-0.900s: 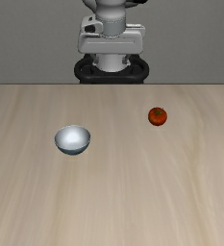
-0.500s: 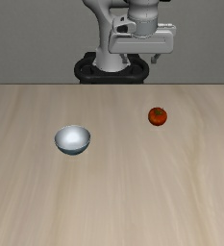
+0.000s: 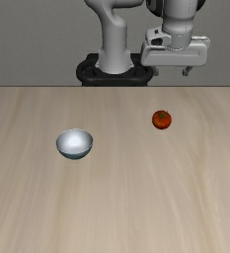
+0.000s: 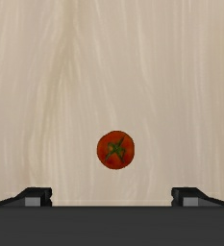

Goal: Pick the tomato on the table and place it on the bowl

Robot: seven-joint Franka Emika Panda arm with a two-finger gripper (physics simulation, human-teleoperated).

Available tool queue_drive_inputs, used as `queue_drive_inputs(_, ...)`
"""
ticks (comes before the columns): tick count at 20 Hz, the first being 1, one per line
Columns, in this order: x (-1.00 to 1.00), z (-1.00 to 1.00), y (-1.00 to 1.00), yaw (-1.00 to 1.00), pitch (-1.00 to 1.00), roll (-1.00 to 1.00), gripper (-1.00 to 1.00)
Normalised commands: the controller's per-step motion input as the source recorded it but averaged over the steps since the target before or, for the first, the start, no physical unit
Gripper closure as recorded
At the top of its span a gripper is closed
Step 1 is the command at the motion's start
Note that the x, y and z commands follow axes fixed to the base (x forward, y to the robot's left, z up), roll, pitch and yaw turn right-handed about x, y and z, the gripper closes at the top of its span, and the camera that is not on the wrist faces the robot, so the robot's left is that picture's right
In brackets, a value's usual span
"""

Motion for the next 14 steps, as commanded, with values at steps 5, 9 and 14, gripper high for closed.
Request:
queue_drive_inputs(5,0.00,-1.00,0.00,0.00,0.00,0.00,-1.00)
queue_drive_inputs(9,0.00,-1.00,0.00,0.00,0.00,0.00,-1.00)
queue_drive_inputs(14,0.00,-1.00,0.00,0.00,0.00,0.00,-1.00)
